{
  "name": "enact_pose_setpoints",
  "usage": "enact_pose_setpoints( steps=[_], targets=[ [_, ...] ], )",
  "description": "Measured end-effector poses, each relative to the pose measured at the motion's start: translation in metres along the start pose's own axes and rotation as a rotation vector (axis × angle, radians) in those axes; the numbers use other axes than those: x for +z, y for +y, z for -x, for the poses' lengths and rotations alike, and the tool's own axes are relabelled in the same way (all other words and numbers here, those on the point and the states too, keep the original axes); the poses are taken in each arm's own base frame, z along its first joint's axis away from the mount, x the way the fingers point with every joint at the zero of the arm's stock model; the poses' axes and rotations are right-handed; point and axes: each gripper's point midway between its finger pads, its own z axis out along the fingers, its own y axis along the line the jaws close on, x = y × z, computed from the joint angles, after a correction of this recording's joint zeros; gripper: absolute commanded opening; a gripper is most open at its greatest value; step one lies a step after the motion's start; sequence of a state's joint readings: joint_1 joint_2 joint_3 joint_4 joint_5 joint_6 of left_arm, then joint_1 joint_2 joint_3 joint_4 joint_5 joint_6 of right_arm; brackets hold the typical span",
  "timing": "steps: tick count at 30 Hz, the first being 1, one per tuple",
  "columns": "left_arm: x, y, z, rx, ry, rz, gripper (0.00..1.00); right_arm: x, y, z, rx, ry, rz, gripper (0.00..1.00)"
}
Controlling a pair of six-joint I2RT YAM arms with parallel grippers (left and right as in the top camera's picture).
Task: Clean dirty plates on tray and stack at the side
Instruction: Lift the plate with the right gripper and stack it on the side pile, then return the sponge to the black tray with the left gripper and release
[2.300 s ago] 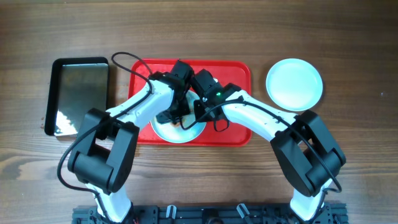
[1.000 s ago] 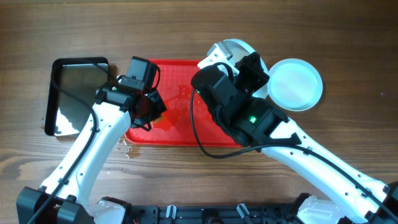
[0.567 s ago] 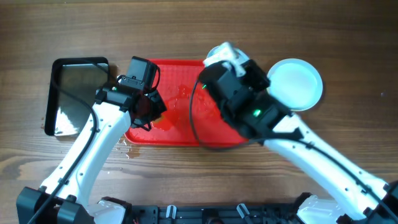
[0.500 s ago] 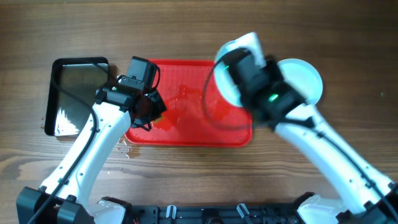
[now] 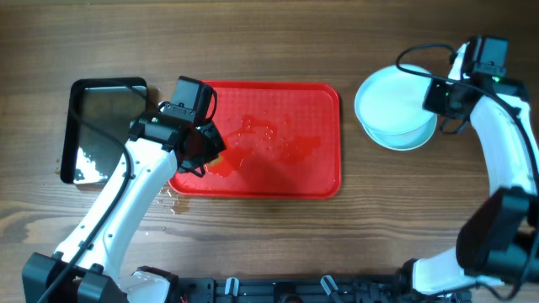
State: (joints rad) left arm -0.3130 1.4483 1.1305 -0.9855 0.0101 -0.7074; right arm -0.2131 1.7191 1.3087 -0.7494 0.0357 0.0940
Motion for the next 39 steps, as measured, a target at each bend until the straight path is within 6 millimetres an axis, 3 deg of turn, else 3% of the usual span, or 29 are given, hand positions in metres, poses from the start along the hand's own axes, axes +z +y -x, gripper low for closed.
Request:
enact_pose_setpoints(
  steps=[1,3,4,8,10,12,13,16,18,21,22,24,26,31,36,37,38,39],
  targets=[
    [0.000,0.000,0.000,0.000,-0.001,-0.001,0.06,0.011,-0.002,-0.005,-0.001,0.031,-0.013,0.11],
    [0.000,-0.002,0.002,0.000,-0.007,-0.007,0.07,0.023,-0.005,-0.014,-0.001,0.069,-0.032,0.61],
    [0.000,-0.003,0.003,0.000,-0.011,-0.011,0.07,0.024,-0.005,-0.014,0.000,0.074,-0.032,0.68],
    [0.000,-0.004,0.004,0.000,-0.016,-0.015,0.08,0.022,0.000,-0.019,0.004,0.091,-0.001,0.72],
    [0.000,-0.004,0.004,0.000,-0.016,-0.015,0.07,0.008,0.009,-0.014,0.007,0.058,0.050,0.72],
    [0.000,-0.004,0.004,0.001,-0.016,-0.015,0.06,-0.031,0.029,0.004,0.000,-0.053,0.170,0.70],
    [0.000,-0.004,0.004,0.000,-0.016,-0.015,0.06,-0.063,0.049,0.013,-0.022,-0.131,0.271,0.70],
    [0.000,-0.004,0.004,0.001,-0.016,-0.016,0.04,-0.110,0.107,0.005,-0.105,-0.171,0.520,0.74],
    [0.000,-0.005,0.010,-0.001,-0.043,-0.019,0.04,-0.123,0.153,-0.028,-0.138,-0.050,0.669,0.89],
    [-0.001,0.009,0.028,-0.054,-0.087,0.006,0.04,-0.132,0.210,-0.072,-0.251,0.067,0.779,0.92],
    [-0.002,0.024,0.043,-0.105,-0.113,0.023,0.04,-0.128,0.232,-0.101,-0.312,0.140,0.805,0.93],
    [-0.004,0.049,0.065,-0.186,-0.152,0.043,0.04,-0.117,0.255,-0.129,-0.375,0.199,0.823,0.95],
    [-0.008,0.078,0.087,-0.275,-0.202,0.070,0.04,-0.102,0.279,-0.173,-0.453,0.299,0.830,0.95],
    [-0.009,0.120,0.139,-0.375,-0.340,0.077,0.07,-0.098,0.320,-0.228,-0.557,0.394,0.852,0.96],
    [0.024,0.160,0.169,-0.450,-0.376,0.160,0.07,-0.119,0.343,-0.280,-0.695,0.437,0.889,1.00],
    [0.034,0.169,0.172,-0.465,-0.368,0.179,0.45,-0.122,0.346,-0.287,-0.710,0.437,0.882,1.00],
    [0.051,0.181,0.171,-0.483,-0.339,0.211,0.73,-0.123,0.348,-0.291,-0.715,0.433,0.878,1.00],
    [0.058,0.185,0.168,-0.485,-0.320,0.226,0.91,-0.123,0.350,-0.291,-0.709,0.426,0.874,1.00]
  ],
)
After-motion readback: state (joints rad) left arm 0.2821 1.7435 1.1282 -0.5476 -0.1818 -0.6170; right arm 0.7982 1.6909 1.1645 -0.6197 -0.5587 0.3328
